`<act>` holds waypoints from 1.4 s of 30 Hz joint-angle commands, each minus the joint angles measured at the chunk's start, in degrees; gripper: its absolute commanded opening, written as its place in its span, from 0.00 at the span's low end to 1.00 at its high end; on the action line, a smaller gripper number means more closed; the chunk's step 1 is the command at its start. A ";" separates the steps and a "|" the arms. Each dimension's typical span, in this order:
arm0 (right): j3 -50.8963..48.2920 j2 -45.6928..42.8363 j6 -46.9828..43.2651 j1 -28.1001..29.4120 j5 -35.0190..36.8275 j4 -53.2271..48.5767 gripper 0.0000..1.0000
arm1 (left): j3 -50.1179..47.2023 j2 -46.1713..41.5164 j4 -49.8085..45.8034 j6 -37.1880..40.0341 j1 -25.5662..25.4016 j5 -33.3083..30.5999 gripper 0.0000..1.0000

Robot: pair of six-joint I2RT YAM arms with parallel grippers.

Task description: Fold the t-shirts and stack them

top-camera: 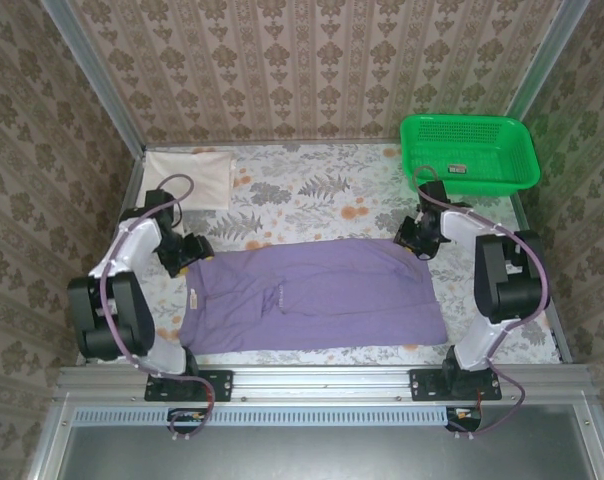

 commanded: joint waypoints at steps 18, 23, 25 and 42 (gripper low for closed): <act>8.33 7.90 -2.53 -0.60 8.05 -5.95 0.25 | 14.59 21.97 4.69 3.97 0.11 -5.80 0.00; 9.13 9.36 -0.24 -2.34 9.19 -6.68 0.24 | 14.75 21.40 4.96 2.21 2.98 -12.43 0.00; 9.65 10.00 0.65 -2.78 9.12 -6.68 0.23 | 15.08 21.55 5.25 1.53 4.03 -13.36 0.00; -0.08 -6.72 6.62 -1.94 -2.02 1.04 0.36 | 20.69 11.18 0.83 0.03 -3.58 -1.44 0.26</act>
